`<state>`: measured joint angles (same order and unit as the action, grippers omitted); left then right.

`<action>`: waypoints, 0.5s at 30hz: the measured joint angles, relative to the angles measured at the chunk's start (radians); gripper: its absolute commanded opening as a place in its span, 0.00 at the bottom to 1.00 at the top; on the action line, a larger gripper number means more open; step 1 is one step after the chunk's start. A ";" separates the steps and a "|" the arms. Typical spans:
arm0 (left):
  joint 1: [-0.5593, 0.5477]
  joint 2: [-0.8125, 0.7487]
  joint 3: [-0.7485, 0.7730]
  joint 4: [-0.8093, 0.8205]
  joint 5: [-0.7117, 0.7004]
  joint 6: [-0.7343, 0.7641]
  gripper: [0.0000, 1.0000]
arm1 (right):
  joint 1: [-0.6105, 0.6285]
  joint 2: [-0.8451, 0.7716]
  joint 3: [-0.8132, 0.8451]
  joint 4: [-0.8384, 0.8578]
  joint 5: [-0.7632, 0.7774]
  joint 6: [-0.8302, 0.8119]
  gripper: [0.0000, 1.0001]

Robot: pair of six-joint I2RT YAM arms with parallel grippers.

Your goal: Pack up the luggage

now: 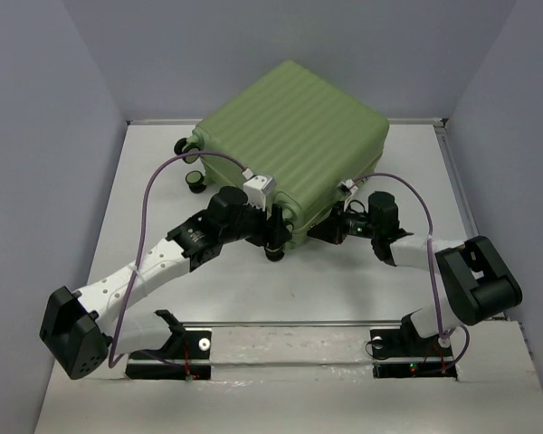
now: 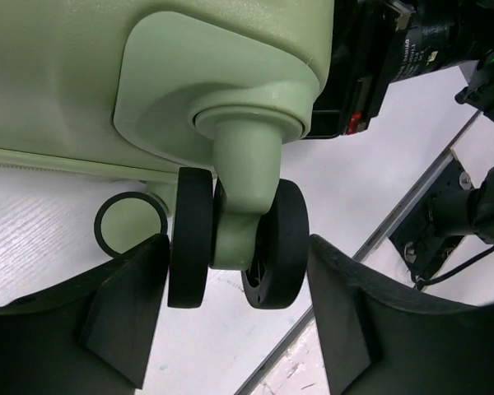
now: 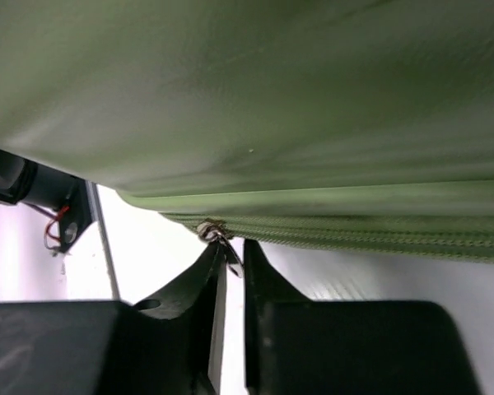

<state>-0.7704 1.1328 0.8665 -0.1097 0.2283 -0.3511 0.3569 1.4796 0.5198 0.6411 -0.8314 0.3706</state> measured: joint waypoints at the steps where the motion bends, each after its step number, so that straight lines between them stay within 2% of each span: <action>1: 0.000 0.003 0.000 0.000 0.001 -0.002 0.61 | 0.000 0.000 -0.002 0.005 -0.002 0.002 0.07; 2: 0.000 0.009 0.000 0.000 0.001 -0.003 0.47 | 0.000 0.000 -0.006 0.014 -0.002 0.009 0.07; 4: 0.000 0.015 0.001 0.002 0.015 -0.009 0.34 | 0.008 -0.007 -0.013 0.029 0.002 0.018 0.07; 5: 0.000 0.015 0.005 0.000 0.021 -0.007 0.17 | 0.013 -0.012 -0.016 0.031 0.012 0.023 0.07; 6: 0.000 0.016 0.008 0.000 0.022 -0.012 0.09 | 0.018 -0.015 -0.020 0.031 0.023 0.026 0.07; 7: 0.000 0.023 0.011 0.000 0.031 -0.014 0.06 | 0.031 -0.027 -0.028 0.031 0.042 0.029 0.07; 11: 0.003 0.035 0.019 0.000 0.049 -0.039 0.06 | 0.109 -0.097 -0.056 -0.011 0.208 0.024 0.07; 15: 0.005 0.058 0.051 -0.010 0.079 -0.074 0.06 | 0.277 -0.218 -0.094 -0.108 0.514 0.034 0.07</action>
<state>-0.7654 1.1904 0.9176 -0.1192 0.3073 -0.4248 0.6342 1.2613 0.4259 0.5327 -0.3172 0.4042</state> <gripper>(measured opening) 0.590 0.076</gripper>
